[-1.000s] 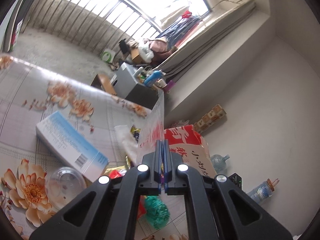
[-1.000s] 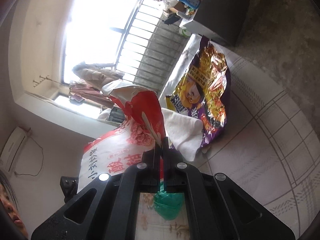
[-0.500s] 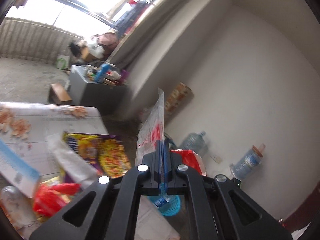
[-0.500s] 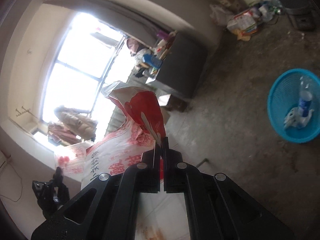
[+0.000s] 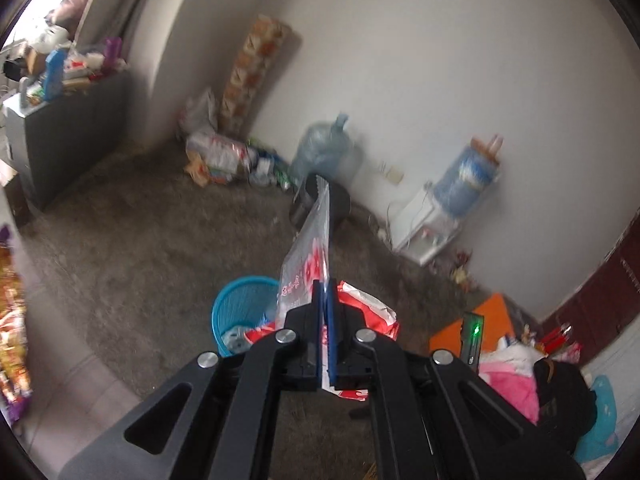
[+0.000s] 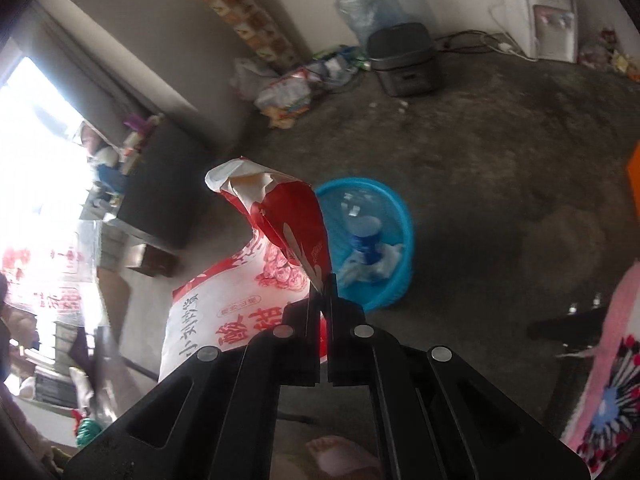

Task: Collect trash
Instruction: 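Carry the plastic bag with the right gripper over the blue wastebasket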

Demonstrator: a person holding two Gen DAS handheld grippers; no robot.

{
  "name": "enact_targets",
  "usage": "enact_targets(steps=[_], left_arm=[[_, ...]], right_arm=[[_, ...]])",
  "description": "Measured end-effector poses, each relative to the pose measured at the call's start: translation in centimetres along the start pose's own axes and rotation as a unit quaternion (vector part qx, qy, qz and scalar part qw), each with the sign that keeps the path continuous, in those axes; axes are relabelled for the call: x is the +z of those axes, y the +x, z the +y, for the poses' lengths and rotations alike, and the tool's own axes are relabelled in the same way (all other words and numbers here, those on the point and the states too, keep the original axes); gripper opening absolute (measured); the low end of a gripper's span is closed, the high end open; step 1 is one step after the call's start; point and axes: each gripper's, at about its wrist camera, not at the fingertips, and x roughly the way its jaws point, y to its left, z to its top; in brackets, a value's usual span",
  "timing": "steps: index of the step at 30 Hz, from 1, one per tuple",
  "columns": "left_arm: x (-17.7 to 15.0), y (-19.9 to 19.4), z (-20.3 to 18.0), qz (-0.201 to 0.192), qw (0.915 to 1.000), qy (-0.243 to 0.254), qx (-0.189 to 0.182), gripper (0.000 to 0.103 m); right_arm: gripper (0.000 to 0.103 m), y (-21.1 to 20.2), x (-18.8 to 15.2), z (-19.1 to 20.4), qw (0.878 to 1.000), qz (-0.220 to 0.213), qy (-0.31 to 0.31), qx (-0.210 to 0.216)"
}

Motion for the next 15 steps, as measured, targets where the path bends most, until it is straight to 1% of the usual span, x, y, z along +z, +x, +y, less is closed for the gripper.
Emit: enact_targets(steps=[2,4,7,9,11,13,15], left_arm=[[0.0,4.2,-0.2,0.036,0.9993,0.010,0.007,0.001],[-0.3,8.0,-0.4,0.067,0.9973,0.024,0.021,0.001],[-1.1,12.2,0.4,0.103,0.9939,0.024,0.032,0.001],[-1.5,13.8,0.7,0.117,0.9923,0.022,0.035,0.001],[-1.9,15.0,0.9,0.125,0.9912,0.023,0.038,0.001],[-2.1,15.7,1.3,0.129,0.9906,0.021,0.039,0.001],[-2.2,16.3,1.8,0.133,0.9902,0.016,0.042,0.001]], right_arm=[[0.001,2.0,-0.2,-1.0,0.999,0.018,0.012,-0.037],[0.001,4.3,-0.2,-1.4,0.995,0.033,0.010,-0.094],[0.001,7.4,0.3,-1.7,0.988,0.046,0.006,-0.148],[0.001,9.8,0.9,-1.5,0.981,0.059,-0.003,-0.186],[0.001,11.7,1.6,-1.5,0.975,0.073,-0.007,-0.209],[0.003,12.7,2.1,-2.0,0.969,0.088,-0.006,-0.230],[0.006,13.9,2.9,-2.2,0.966,0.105,0.005,-0.237]])
